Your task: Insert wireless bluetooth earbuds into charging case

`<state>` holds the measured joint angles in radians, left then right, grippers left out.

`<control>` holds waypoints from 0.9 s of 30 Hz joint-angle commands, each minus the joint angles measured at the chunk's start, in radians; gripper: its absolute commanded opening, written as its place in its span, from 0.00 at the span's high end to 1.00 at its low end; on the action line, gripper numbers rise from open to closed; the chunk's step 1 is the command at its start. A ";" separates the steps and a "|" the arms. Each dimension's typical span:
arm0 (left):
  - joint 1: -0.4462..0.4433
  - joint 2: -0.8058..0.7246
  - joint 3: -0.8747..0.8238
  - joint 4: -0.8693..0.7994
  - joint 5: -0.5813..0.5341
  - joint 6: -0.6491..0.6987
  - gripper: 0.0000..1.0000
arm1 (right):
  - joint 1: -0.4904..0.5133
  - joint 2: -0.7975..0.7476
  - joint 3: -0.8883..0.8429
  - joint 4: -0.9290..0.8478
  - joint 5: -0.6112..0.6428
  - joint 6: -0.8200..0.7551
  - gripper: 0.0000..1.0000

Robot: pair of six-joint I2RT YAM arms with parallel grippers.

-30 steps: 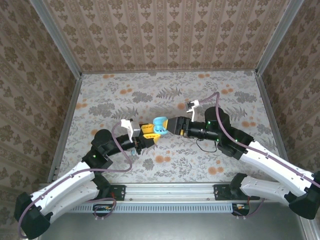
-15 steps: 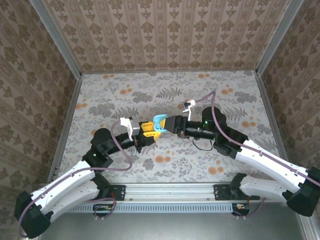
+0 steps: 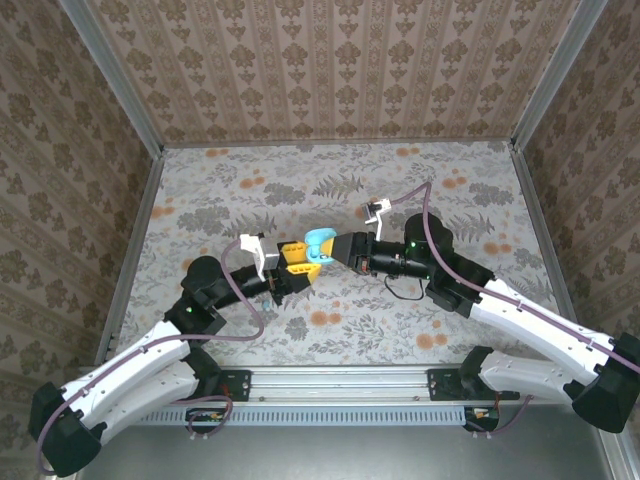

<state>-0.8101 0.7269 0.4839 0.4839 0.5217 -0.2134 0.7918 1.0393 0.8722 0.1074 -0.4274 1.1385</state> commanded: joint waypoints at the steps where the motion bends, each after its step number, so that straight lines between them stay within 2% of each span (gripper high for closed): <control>1: 0.002 -0.003 0.032 -0.005 0.024 -0.009 0.55 | 0.000 -0.005 -0.010 0.050 -0.014 0.013 0.74; 4: 0.002 -0.004 0.035 -0.008 0.024 -0.006 0.48 | 0.000 -0.006 -0.011 0.051 -0.018 0.015 0.76; 9: 0.002 0.000 0.044 -0.014 0.029 0.000 0.46 | -0.001 -0.007 -0.014 0.055 -0.024 0.020 0.76; 14: 0.003 0.008 0.054 -0.011 0.044 -0.001 0.40 | -0.001 -0.004 -0.017 0.049 -0.025 0.017 0.76; 27: 0.003 0.025 0.065 0.000 0.053 0.002 0.39 | -0.001 0.011 -0.008 0.041 -0.046 0.012 0.76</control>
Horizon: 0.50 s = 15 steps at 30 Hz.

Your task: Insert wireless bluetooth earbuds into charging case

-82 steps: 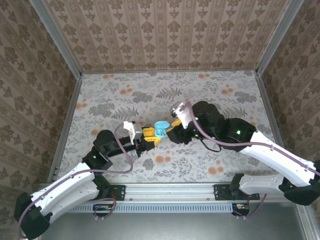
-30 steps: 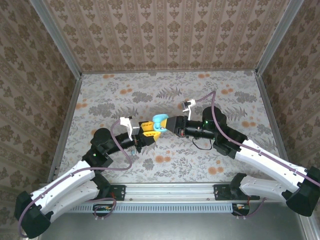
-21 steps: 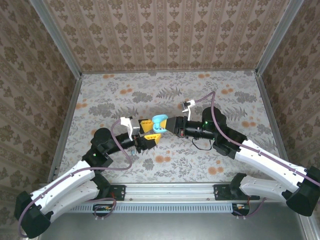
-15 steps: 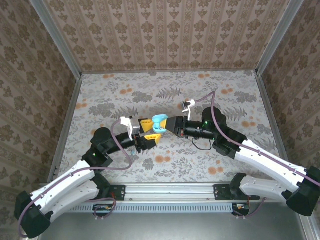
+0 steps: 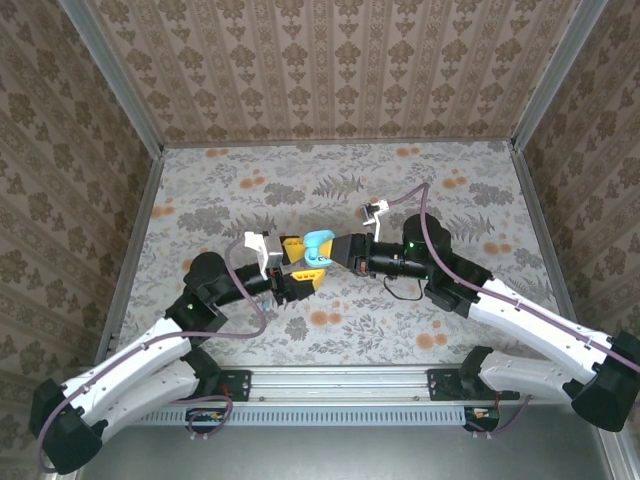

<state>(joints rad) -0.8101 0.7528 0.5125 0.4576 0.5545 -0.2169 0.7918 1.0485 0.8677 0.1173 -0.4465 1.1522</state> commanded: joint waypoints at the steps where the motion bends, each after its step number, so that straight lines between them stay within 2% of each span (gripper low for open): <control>1: 0.003 0.000 0.037 0.027 0.020 0.006 0.39 | 0.000 0.002 -0.003 0.033 -0.028 -0.001 0.76; 8: 0.004 0.005 0.038 0.012 0.036 0.014 0.49 | 0.000 0.004 0.004 0.032 -0.032 -0.001 0.76; 11: 0.003 0.005 0.036 0.012 0.038 0.016 0.59 | 0.000 0.004 0.006 0.027 -0.034 -0.002 0.76; 15: 0.003 0.003 0.034 0.011 0.027 0.014 0.59 | -0.001 0.002 0.006 0.019 -0.032 -0.001 0.71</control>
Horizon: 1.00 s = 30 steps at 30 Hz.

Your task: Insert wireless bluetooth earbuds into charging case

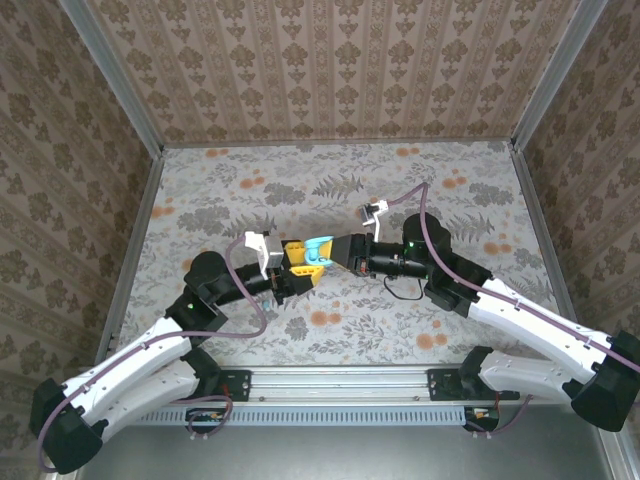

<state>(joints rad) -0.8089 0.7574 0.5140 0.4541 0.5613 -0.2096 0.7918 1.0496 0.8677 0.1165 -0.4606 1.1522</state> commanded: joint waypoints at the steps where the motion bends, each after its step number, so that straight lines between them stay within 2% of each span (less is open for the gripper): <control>1: 0.002 -0.002 0.031 0.011 0.016 0.004 0.58 | 0.000 0.000 0.006 0.018 -0.017 -0.001 0.70; 7: 0.002 -0.015 0.024 -0.013 -0.019 -0.001 0.57 | 0.000 -0.006 0.007 0.012 -0.011 -0.009 0.68; 14: 0.002 -0.031 0.012 -0.005 -0.026 -0.014 0.60 | -0.001 -0.023 0.007 -0.007 0.016 -0.016 0.43; 30: 0.023 -0.094 -0.022 -0.062 -0.105 -0.030 0.62 | 0.000 -0.103 0.014 -0.099 0.045 -0.055 0.40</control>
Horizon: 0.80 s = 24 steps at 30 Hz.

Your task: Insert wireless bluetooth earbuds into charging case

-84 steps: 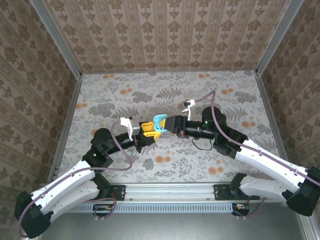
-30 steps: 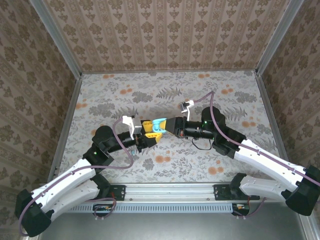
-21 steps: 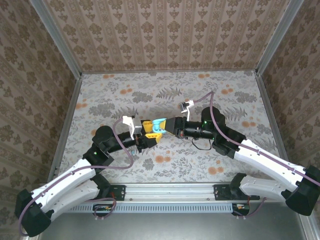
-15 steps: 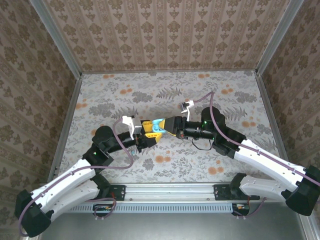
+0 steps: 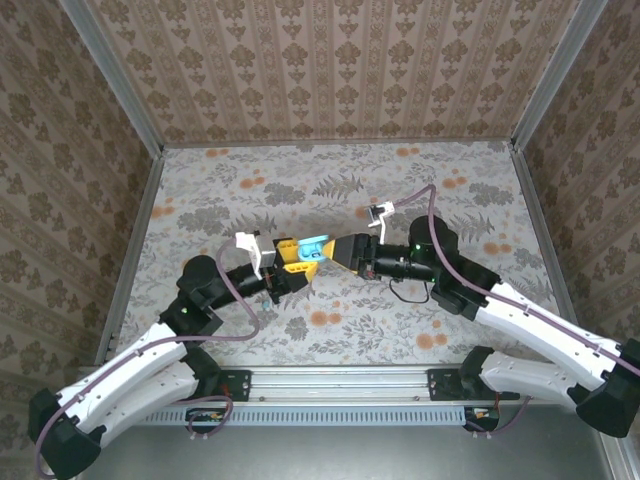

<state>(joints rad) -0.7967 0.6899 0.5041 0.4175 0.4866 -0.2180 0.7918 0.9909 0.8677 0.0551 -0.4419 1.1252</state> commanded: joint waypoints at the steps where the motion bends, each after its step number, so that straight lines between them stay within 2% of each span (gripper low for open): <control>1: 0.013 -0.031 -0.015 -0.026 -0.032 -0.023 0.61 | -0.001 -0.052 0.015 -0.050 0.032 -0.036 0.40; 6: 0.023 -0.042 -0.021 -0.023 -0.039 -0.032 0.61 | -0.001 -0.060 0.015 -0.080 0.050 -0.054 0.40; 24: 0.031 -0.035 -0.001 -0.026 -0.003 -0.057 0.63 | 0.029 0.061 0.084 -0.067 -0.001 -0.107 0.43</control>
<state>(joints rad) -0.7704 0.6628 0.4885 0.3847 0.4606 -0.2546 0.8146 1.0443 0.9112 -0.0090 -0.4271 1.0458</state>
